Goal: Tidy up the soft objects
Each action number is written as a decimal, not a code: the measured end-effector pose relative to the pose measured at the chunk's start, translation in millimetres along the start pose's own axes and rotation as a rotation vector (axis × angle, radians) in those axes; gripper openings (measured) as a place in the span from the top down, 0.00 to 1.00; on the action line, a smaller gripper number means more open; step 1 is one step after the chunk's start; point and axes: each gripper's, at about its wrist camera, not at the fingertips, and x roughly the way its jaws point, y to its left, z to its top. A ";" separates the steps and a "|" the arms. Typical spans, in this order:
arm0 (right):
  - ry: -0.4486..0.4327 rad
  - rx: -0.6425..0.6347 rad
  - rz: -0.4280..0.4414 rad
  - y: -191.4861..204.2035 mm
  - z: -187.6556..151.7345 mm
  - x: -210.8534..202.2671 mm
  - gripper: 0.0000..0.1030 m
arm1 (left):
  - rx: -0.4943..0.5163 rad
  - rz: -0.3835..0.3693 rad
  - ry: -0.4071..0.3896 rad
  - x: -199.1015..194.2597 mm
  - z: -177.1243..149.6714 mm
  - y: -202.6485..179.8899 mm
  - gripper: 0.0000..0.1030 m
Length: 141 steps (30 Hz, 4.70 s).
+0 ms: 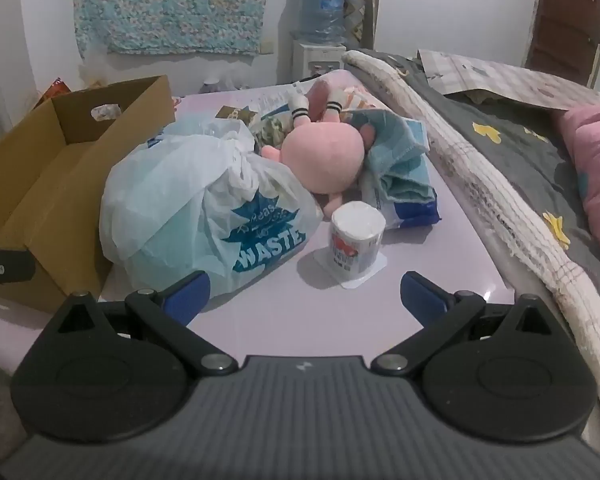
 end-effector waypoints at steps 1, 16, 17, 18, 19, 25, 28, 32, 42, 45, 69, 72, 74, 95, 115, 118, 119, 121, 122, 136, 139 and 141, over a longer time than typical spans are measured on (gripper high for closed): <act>0.003 -0.001 0.002 -0.1 0.2 0.8 0.01 | 0.000 0.000 0.004 0.1 0.1 0.0 0.00; 0.030 -0.031 0.031 2.4 9.7 13.3 0.01 | 0.000 0.002 0.021 10.6 1.2 -4.5 0.00; 0.031 -0.032 0.032 2.6 10.0 13.3 0.01 | 0.000 0.001 0.021 11.2 1.2 -4.8 0.00; 0.033 -0.032 0.034 2.2 10.7 13.9 0.01 | -0.001 0.001 0.024 11.9 2.8 -5.7 0.00; 0.033 -0.033 0.036 2.3 11.1 13.9 0.01 | -0.001 0.000 0.026 10.9 3.7 -6.1 0.00; 0.034 -0.041 0.040 3.9 13.1 14.3 0.01 | 0.001 0.002 0.027 11.3 5.1 -7.0 0.00; 0.034 -0.044 0.041 4.1 13.8 14.6 0.01 | 0.001 0.001 0.026 11.6 5.7 -7.7 0.00; 0.034 -0.046 0.041 4.5 14.4 14.8 0.01 | 0.002 -0.003 0.028 11.9 7.0 -8.8 0.00; 0.030 -0.063 0.040 4.8 18.1 14.2 0.01 | 0.002 -0.006 0.029 11.8 7.0 -8.7 0.00; 0.031 -0.063 0.039 4.9 18.2 14.4 0.01 | 0.003 -0.009 0.025 11.3 7.0 -8.8 0.00; 0.034 -0.059 0.028 0.0 17.2 15.0 0.01 | 0.005 -0.004 0.030 11.2 7.5 -8.7 0.00; 0.036 -0.058 0.029 0.2 17.4 15.2 0.01 | 0.006 -0.003 0.031 11.1 7.5 -8.6 0.00; 0.035 -0.059 0.029 0.3 17.3 15.2 0.01 | 0.005 -0.004 0.031 11.1 7.6 -8.7 0.00; -0.142 0.024 0.112 -64.4 -16.1 13.5 0.01 | 0.213 -0.174 -0.190 -11.7 1.9 -51.4 0.01; -0.082 0.098 0.418 -115.0 13.3 140.8 0.52 | 0.296 -0.327 -0.086 36.6 -17.5 -102.8 0.52; -0.038 0.304 0.565 -143.5 5.9 144.6 0.52 | 0.346 -0.352 -0.075 39.1 -21.1 -112.7 0.51; 0.002 0.411 0.645 -156.3 2.1 150.0 0.52 | 0.361 -0.359 -0.073 39.8 -22.1 -116.5 0.50; 0.102 0.610 0.806 -175.0 -8.2 166.7 0.52 | 0.392 -0.374 -0.069 40.0 -24.4 -125.0 0.42; 0.149 0.681 0.860 -180.0 -13.5 175.3 0.52 | 0.403 -0.378 -0.068 40.7 -25.2 -129.2 0.40; 0.135 0.627 0.690 -188.3 -2.0 164.3 0.55 | 0.483 -0.460 -0.043 79.5 -8.1 -202.8 0.40; 0.148 0.606 0.661 -191.0 -1.2 159.9 0.71 | 0.491 -0.431 -0.039 94.2 -5.6 -220.4 0.45; 0.149 0.629 0.674 -198.5 -6.6 164.7 0.72 | 0.476 -0.421 -0.041 101.7 -3.6 -226.2 0.55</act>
